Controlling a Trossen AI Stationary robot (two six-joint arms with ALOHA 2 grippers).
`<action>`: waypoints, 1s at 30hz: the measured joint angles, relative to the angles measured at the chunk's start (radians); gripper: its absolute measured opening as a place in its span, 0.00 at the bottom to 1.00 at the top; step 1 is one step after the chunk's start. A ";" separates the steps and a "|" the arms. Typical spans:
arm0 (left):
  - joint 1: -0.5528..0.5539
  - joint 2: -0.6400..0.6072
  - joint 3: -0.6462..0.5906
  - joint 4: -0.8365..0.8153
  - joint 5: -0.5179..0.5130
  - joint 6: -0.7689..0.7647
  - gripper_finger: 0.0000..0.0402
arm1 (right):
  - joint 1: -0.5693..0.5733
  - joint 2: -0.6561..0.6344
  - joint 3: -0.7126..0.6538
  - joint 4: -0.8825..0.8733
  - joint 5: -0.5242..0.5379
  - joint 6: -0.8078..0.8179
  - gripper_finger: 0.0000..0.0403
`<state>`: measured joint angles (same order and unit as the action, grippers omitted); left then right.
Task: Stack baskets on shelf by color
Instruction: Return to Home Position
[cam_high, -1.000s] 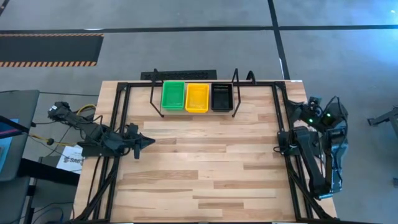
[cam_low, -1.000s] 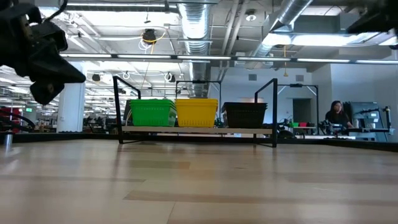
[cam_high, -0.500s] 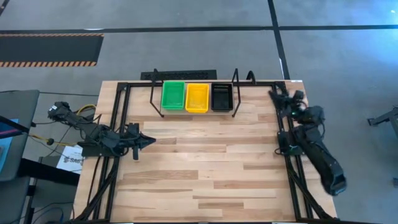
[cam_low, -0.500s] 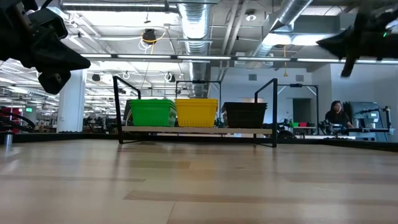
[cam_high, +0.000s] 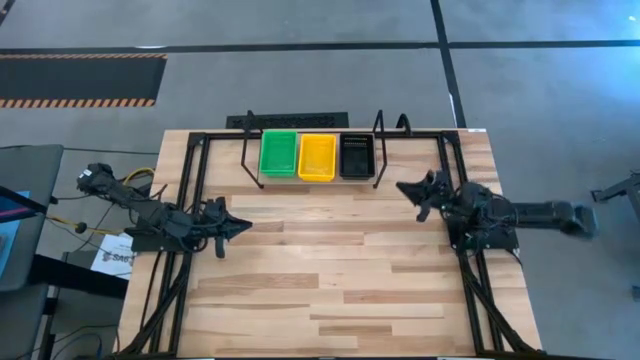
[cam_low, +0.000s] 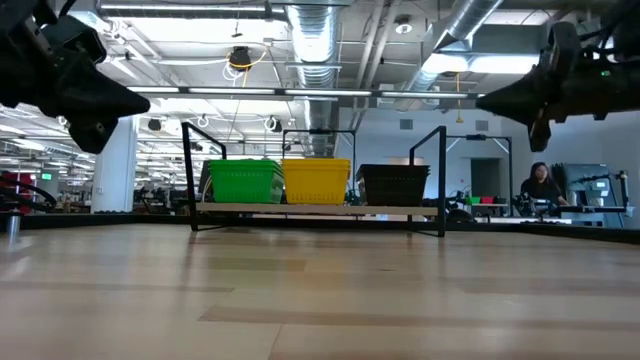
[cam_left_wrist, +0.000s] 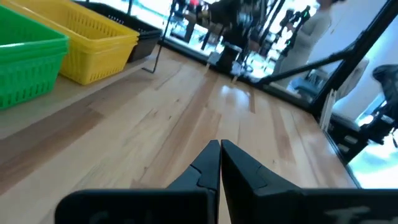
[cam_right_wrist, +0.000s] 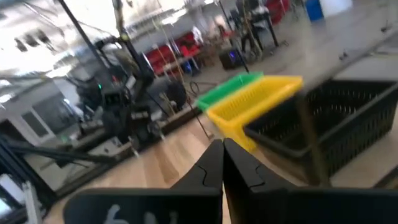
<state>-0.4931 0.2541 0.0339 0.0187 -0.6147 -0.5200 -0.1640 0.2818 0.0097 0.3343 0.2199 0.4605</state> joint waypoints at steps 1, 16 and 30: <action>0.000 0.001 -0.017 0.046 -0.002 0.020 0.00 | 0.055 0.037 0.000 0.019 0.060 -0.002 0.06; 0.157 -0.020 -0.024 0.074 -0.015 0.250 0.02 | 0.292 0.334 0.000 0.225 0.361 -0.024 0.06; 0.460 -0.020 -0.026 0.105 0.324 0.343 0.09 | 0.297 0.334 0.008 0.224 0.327 -0.270 0.06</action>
<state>-0.0332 0.2346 0.0082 0.1234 -0.2906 -0.1768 0.1328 0.6155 0.0174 0.5582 0.5464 0.1903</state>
